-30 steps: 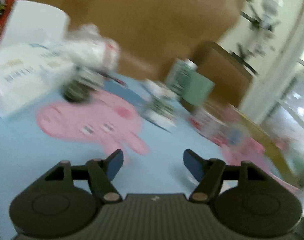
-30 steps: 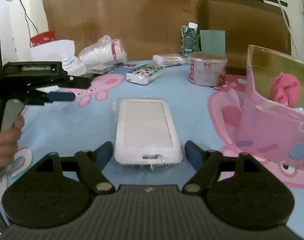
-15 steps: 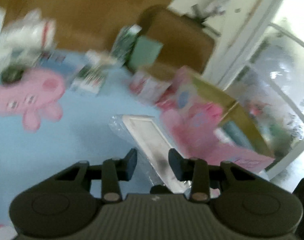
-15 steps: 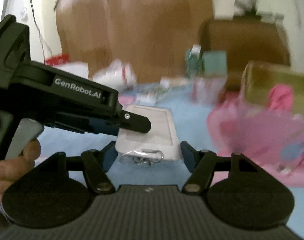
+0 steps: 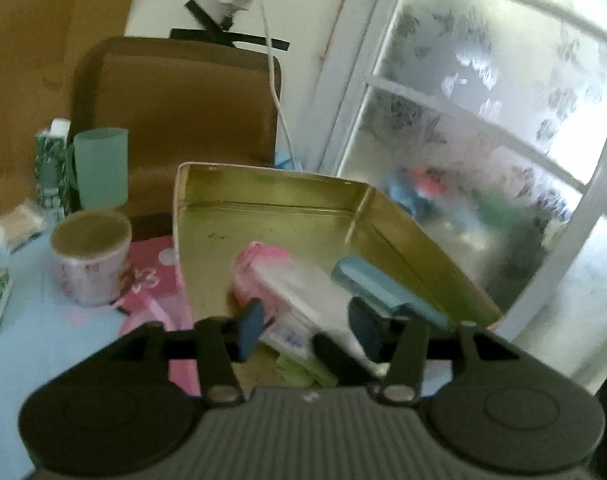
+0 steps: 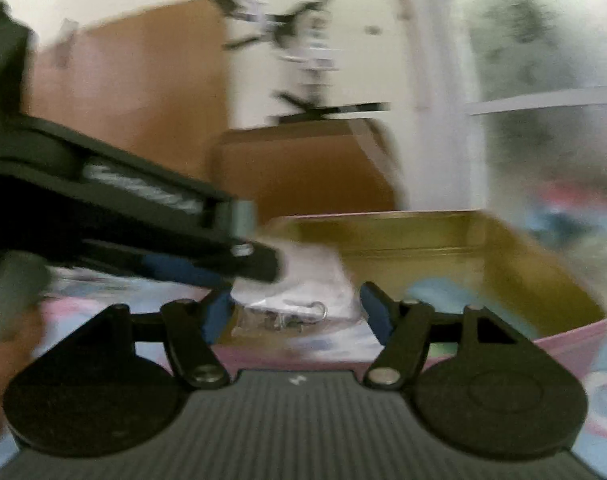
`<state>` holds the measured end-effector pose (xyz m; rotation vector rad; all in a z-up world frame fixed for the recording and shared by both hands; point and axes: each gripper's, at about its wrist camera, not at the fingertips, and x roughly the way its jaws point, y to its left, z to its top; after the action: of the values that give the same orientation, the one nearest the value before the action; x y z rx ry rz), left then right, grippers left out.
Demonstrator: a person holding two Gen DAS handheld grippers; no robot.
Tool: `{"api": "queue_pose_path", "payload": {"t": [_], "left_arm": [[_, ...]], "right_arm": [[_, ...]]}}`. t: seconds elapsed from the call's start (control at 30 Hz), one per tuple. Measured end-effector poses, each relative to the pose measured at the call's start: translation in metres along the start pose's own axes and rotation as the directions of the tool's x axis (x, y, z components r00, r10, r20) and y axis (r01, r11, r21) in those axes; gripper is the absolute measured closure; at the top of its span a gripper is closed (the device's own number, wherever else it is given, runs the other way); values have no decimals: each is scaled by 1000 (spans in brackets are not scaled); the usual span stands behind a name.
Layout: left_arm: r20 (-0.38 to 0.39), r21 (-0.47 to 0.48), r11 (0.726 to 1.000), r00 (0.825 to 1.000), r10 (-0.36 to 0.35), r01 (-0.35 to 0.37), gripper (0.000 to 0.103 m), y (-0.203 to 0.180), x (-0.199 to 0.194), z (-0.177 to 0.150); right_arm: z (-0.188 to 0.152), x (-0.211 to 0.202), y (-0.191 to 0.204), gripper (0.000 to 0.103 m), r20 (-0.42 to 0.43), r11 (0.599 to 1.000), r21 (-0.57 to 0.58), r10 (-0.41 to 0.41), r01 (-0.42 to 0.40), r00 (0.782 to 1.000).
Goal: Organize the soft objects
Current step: 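Carry the phone case into the pink tin and open the right tool, then move the right tool back over the table to the white barcode packet, then close the right tool on the white barcode packet and lift it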
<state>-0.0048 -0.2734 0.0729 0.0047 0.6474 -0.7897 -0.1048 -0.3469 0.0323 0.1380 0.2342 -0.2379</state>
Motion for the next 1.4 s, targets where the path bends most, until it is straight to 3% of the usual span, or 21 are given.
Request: {"api": "queue_pose_path", "payload": {"t": [0.07,0.27,0.37,0.43,0.53,0.63,0.7,0.8,0.87,0.97,1.1,1.23,1.3,1.33,1.37,1.4], "left_arm": [[2,0,1000,1000,6,-6,49,-3,2,-3],[42,-73,997,999,35,-32,43,35,-30,-20],[58,-158,981,991,124,-113,42,79,-57,-35],[57,-201,959,975,215,-199,42,110,-77,-49],[25,-246,901,927,374,-357,42,163,-107,-75],[-1,-249,817,843,537,-521,42,207,-130,-98],[-5,-284,772,806,592,-569,42,234,-144,-109],[17,-378,724,777,629,-577,42,260,-161,-121],[37,-464,708,788,615,-532,42,271,-172,-126],[87,-545,688,784,615,-479,38,281,-188,-132],[91,-587,687,808,582,-428,38,288,-188,-133],[93,-598,691,821,563,-406,36,291,-187,-134],[92,-597,694,824,559,-403,36,290,-188,-134],[91,-595,696,826,556,-402,36,289,-188,-134],[91,-594,697,828,554,-401,36,290,-188,-134],[90,-593,698,828,554,-402,36,290,-188,-134]], "right_arm": [[-1,7,-14,23,-9,997,19,-71,71,997],[-7,0,-31,23,20,995,91,-44,42,999],[-4,-6,-21,24,52,995,102,17,-22,999],[3,-8,-5,29,62,991,85,100,-106,993],[10,-5,29,34,36,966,32,254,-255,967],[14,10,73,38,-52,915,21,404,-403,913],[17,29,97,39,-121,889,41,458,-457,881],[23,66,144,38,-207,845,82,533,-528,820],[26,95,179,36,-251,822,97,565,-561,786],[25,137,234,35,-326,809,109,578,-578,748],[22,193,297,27,-408,813,180,574,-553,710],[13,227,341,26,-469,838,153,528,-524,708],[4,235,354,33,-515,858,87,474,-506,714],[0,236,355,42,-516,867,72,455,-493,726],[0,234,353,44,-497,878,42,432,-476,753],[0,234,348,44,-502,890,36,410,-455,762]]}}
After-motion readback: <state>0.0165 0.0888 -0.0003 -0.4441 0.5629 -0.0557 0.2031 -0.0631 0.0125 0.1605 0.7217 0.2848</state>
